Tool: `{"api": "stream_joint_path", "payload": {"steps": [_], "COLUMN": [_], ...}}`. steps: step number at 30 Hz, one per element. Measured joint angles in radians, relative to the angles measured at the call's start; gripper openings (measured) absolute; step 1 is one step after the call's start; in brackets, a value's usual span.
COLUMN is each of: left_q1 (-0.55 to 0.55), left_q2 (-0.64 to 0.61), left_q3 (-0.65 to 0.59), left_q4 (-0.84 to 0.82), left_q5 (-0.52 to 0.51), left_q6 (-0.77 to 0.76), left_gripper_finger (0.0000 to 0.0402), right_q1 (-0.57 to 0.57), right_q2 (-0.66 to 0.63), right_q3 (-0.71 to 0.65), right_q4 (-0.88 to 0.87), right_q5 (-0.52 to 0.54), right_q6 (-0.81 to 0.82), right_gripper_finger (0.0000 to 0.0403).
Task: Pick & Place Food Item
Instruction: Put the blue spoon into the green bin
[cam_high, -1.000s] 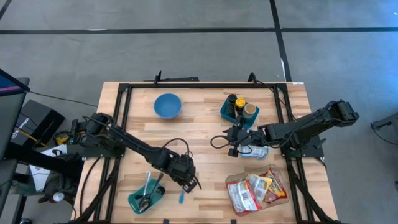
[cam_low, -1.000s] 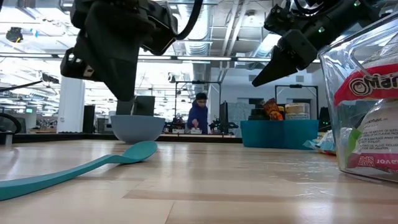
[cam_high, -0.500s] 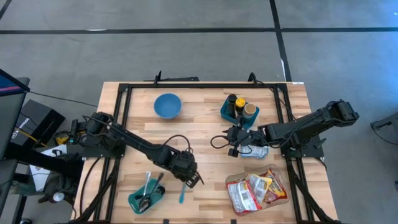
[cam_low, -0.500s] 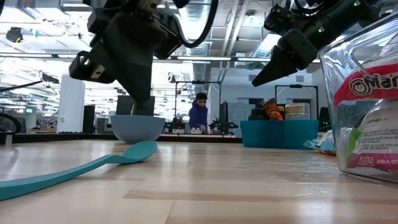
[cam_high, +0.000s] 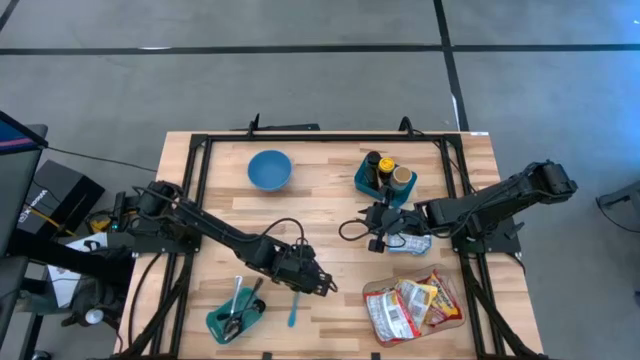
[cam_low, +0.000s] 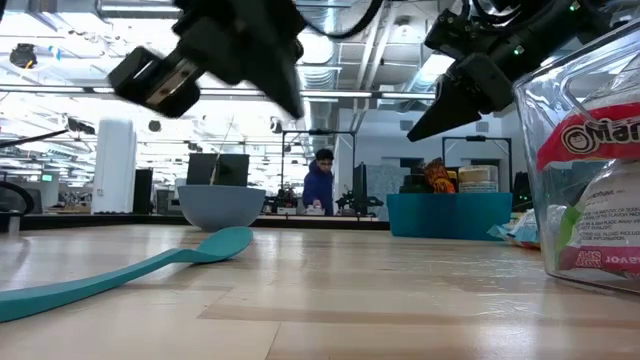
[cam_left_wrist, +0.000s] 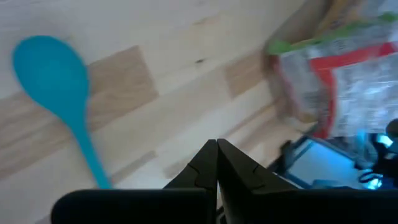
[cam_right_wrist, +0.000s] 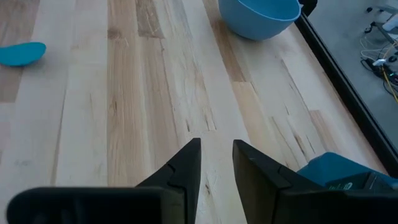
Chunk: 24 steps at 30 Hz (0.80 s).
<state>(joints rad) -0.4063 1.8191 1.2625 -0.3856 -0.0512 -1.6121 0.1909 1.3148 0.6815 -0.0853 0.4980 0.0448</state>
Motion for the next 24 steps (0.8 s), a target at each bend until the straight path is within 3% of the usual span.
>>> {"api": "stream_joint_path", "payload": {"steps": [4, 9, 15, 24], "left_q1": [-0.008, -0.028, -0.047, -0.033], "left_q2": [0.0, 0.0, 0.008, 0.117], "left_q3": [0.055, 0.159, 0.197, 0.195], "left_q4": [-0.015, -0.185, -0.252, -0.274], "left_q5": [-0.056, -0.135, -0.227, -0.127], "left_q6": [0.0, 0.007, -0.009, -0.03], "left_gripper_finger": [0.0, 0.0, 0.0, 0.0], "right_q1": [-0.017, -0.055, -0.105, -0.147], "right_q2": [0.0, 0.0, 0.0, 0.0], "right_q3": [0.0, 0.0, 0.0, 0.0], "right_q4": [-0.006, -0.006, -0.004, -0.004], "right_q5": [0.0, 0.0, 0.0, 0.0], "right_q6": [-0.009, -0.019, -0.019, -0.019], "right_gripper_finger": [0.0087, 0.0087, 0.0087, 0.0087]}}
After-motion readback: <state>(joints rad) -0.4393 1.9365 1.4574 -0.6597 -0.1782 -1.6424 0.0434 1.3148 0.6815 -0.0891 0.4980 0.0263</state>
